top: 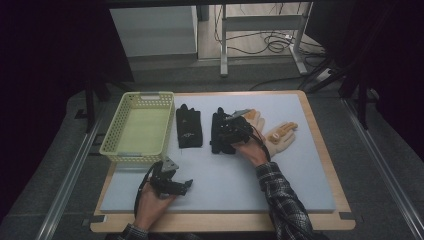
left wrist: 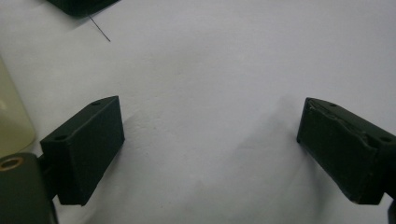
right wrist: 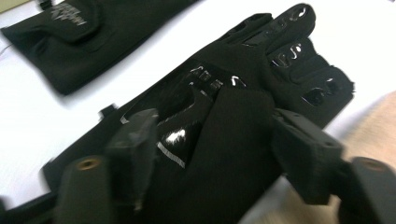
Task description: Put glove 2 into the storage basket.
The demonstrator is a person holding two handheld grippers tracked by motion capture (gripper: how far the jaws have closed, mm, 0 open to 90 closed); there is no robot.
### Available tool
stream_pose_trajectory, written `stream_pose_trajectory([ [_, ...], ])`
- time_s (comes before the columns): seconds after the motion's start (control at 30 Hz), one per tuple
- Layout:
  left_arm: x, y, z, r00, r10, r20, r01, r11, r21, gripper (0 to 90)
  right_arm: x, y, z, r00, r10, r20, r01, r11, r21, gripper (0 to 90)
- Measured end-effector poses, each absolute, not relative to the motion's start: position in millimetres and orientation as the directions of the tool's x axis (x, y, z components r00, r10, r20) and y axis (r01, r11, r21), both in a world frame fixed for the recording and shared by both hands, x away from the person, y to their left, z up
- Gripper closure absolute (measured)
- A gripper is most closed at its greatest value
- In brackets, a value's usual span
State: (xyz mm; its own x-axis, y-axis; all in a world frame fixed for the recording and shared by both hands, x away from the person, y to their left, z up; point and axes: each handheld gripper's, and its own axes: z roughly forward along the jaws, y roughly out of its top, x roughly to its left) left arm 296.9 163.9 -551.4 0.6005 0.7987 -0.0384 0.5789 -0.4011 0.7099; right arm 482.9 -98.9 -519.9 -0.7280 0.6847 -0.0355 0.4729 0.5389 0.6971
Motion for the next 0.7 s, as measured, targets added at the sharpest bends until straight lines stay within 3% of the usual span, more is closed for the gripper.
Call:
stream_pose_trajectory([
  [0.1,296.9,163.8,-551.4,0.600,0.799,-0.039,0.579,-0.400,0.711,7.6,488.6,-93.2,-525.2,-0.721,0.690,-0.055,0.475,0.551,0.686,25.9],
  [0.17,296.9,163.7,-551.4,0.600,0.799,-0.039,0.579,-0.399,0.711,7.6,489.2,-89.0,-528.0,-0.718,0.693,-0.058,0.484,0.558,0.675,30.3],
  [0.27,296.8,163.7,-551.4,0.600,0.799,-0.038,0.578,-0.401,0.710,7.7,487.5,-86.6,-526.2,-0.732,0.680,-0.038,0.487,0.562,0.669,48.5],
  [0.33,296.8,163.8,-551.4,0.601,0.799,-0.037,0.578,-0.402,0.710,7.7,483.9,-84.1,-524.5,-0.751,0.660,-0.029,0.479,0.574,0.665,66.8],
  [0.4,296.8,163.6,-551.5,0.600,0.799,-0.040,0.579,-0.398,0.712,7.6,480.1,-80.3,-523.7,-0.755,0.655,-0.038,0.473,0.584,0.660,77.0],
  [0.7,297.0,163.8,-551.4,0.601,0.799,-0.038,0.579,-0.402,0.710,7.7,463.8,-87.5,-505.7,-0.747,0.665,0.006,0.474,0.526,0.706,81.3],
])
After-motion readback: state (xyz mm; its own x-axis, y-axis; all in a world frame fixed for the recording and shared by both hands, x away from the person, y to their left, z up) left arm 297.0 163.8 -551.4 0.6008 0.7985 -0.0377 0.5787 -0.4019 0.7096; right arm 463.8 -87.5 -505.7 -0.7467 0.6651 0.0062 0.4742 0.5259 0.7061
